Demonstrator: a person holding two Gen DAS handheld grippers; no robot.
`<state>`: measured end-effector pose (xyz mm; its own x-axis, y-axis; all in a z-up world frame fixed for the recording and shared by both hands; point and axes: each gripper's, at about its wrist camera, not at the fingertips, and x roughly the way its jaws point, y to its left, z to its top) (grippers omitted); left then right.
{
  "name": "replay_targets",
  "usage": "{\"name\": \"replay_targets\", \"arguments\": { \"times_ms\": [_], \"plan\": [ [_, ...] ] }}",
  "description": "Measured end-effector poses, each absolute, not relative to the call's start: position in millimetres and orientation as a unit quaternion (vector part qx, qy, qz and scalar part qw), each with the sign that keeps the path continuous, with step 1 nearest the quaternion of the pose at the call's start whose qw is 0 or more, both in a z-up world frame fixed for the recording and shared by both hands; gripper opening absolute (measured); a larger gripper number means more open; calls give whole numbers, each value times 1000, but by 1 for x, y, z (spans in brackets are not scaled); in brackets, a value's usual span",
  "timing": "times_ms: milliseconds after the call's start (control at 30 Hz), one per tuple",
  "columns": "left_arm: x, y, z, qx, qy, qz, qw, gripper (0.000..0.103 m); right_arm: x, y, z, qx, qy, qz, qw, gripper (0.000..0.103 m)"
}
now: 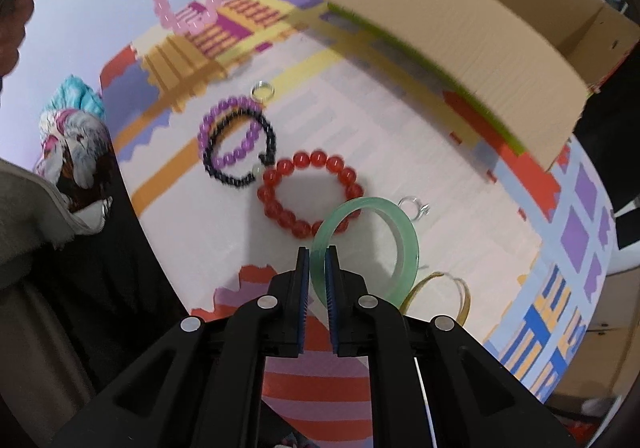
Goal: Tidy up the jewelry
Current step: 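Lift pink bracelet with left gripper while right gripper lifts green bangle toward box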
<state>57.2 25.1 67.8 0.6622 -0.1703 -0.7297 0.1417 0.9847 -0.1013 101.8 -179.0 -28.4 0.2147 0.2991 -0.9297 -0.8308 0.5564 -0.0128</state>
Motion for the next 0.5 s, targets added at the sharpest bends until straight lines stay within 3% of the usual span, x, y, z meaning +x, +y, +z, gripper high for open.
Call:
{"name": "replay_targets", "arguments": {
  "times_ms": [500],
  "plan": [
    [84,15,79,10,395,-99,913,11,133,-184,55,-226,430,363,795,8]
  ]
}}
